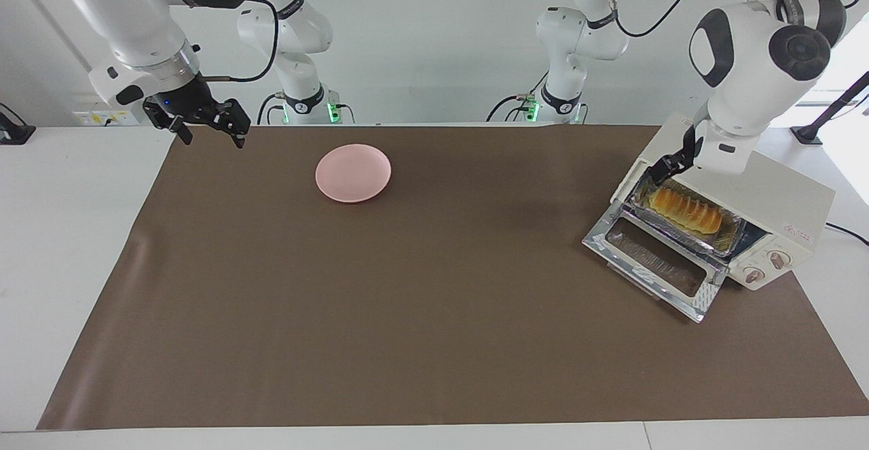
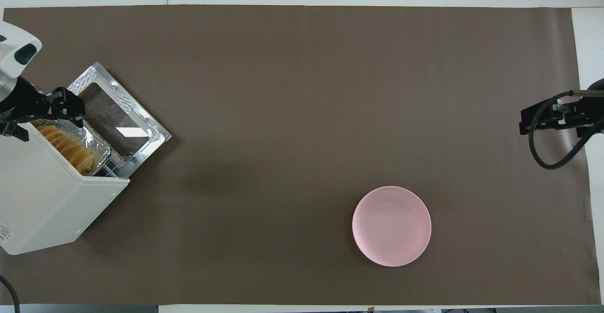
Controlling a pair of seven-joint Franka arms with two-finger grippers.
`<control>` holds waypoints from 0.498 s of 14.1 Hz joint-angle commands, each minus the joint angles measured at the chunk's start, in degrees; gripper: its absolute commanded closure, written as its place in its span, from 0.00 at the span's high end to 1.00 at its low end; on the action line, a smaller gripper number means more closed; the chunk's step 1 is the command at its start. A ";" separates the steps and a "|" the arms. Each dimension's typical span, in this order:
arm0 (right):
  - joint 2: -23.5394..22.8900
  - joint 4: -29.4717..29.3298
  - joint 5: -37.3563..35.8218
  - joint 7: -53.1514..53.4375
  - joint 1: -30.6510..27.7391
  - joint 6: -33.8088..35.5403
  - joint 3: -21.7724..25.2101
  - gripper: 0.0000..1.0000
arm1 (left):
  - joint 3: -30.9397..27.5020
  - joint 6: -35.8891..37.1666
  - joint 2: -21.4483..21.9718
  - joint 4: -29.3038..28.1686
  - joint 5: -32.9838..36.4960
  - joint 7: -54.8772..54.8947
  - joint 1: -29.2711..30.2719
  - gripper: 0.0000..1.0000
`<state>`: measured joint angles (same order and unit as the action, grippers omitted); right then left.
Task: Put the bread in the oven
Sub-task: 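Open the left gripper and withdraw it from the oven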
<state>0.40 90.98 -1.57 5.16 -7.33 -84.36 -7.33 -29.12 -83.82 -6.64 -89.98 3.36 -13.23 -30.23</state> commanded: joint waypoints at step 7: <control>1.36 1.30 -0.81 -1.11 -0.94 0.42 -0.76 1.00 | 30.85 5.60 4.00 -0.10 -3.45 7.16 28.19 1.00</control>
<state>0.40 90.98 -1.57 5.16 -7.33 -84.36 -7.33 -5.01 -80.09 -3.44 -90.15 0.57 -7.07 -7.13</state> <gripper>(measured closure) 0.000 0.000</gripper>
